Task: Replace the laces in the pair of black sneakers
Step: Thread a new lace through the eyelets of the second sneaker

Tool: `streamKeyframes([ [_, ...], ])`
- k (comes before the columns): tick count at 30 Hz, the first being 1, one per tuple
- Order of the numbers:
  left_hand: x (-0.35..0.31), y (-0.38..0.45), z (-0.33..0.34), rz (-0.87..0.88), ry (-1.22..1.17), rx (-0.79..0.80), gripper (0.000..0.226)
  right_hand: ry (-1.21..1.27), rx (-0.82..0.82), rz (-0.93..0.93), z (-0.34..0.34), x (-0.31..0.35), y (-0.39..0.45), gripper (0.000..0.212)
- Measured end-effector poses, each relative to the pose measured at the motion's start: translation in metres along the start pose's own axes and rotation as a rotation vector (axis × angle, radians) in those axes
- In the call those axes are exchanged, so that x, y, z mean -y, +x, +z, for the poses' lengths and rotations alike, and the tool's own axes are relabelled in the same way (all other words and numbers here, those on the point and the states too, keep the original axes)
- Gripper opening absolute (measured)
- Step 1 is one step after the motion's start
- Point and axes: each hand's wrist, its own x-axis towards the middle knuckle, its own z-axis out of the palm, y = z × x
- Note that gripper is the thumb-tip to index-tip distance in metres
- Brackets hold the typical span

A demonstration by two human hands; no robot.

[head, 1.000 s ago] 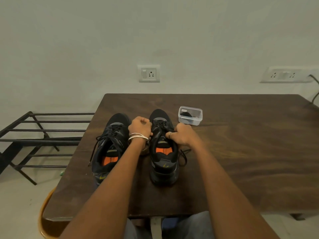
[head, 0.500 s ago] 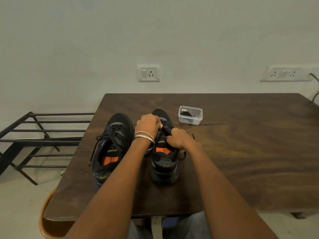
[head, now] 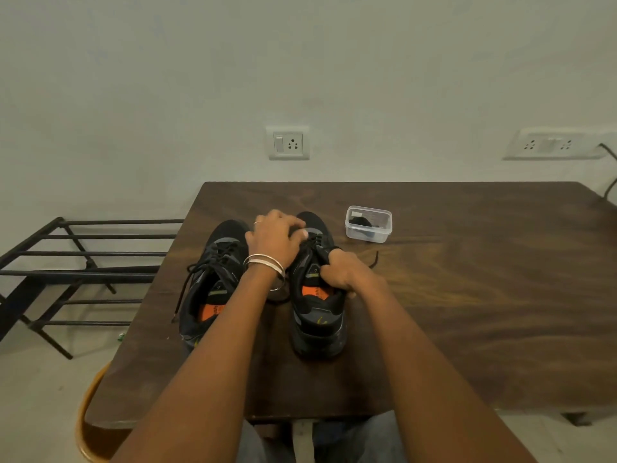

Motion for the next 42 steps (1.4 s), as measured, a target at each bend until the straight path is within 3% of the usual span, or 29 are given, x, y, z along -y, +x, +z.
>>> streamKeyframes([
  [3, -0.009, -0.003, 0.001, 0.072, 0.197, 0.134, 0.017, -0.012, 0.0, -0.001, 0.0, 0.001, -0.001, 0.028],
  [7, -0.01, -0.008, 0.004, -0.051, 0.067, 0.01, 0.017, -0.027, -0.009, -0.005, 0.002, 0.002, 0.0, 0.022],
  [10, -0.012, -0.007, 0.002, -0.252, -0.315, -0.073, 0.02, -0.015, -0.005, 0.009, 0.003, 0.002, 0.002, 0.027],
  [13, -0.01, 0.002, -0.014, -0.614, -0.884, -0.251, 0.017, -0.014, -0.005, 0.018, 0.004, 0.003, 0.002, 0.029],
  [15, -0.002, 0.005, -0.017, -0.694, -1.02, -0.333, 0.019, -0.019, -0.013, 0.02, 0.004, 0.003, 0.002, 0.03],
  [19, 0.011, -0.004, -0.013, -0.351, -0.477, -0.408, 0.016, -0.011, -0.009, 0.029, 0.004, 0.003, 0.004, 0.033],
  [24, -0.003, -0.002, -0.007, 0.087, 0.19, 0.012, 0.021, 0.004, -0.021, 0.033, 0.003, 0.002, 0.004, 0.029],
  [26, -0.005, -0.004, 0.001, 0.104, 0.273, 0.101, 0.019, 0.013, -0.023, 0.048, 0.004, 0.002, 0.005, 0.029],
  [30, -0.006, -0.004, 0.006, 0.001, 0.159, 0.017, 0.018, 0.005, -0.038, 0.071, 0.006, 0.002, 0.007, 0.033],
  [32, -0.008, -0.007, 0.006, -0.074, -0.014, -0.01, 0.022, 0.012, -0.044, 0.075, 0.007, 0.001, 0.007, 0.034],
  [35, -0.01, -0.007, 0.006, -0.206, -0.461, -0.11, 0.019, 0.03, -0.041, 0.075, 0.009, 0.002, 0.008, 0.036],
  [40, -0.023, 0.001, -0.017, -0.517, -1.603, -0.314, 0.028, 0.02, -0.04, 0.072, 0.01, 0.002, 0.009, 0.034],
  [42, -0.021, 0.003, -0.019, -0.496, -1.626, -0.341, 0.025, 0.014, -0.035, 0.078, 0.01, 0.002, 0.009, 0.033],
])
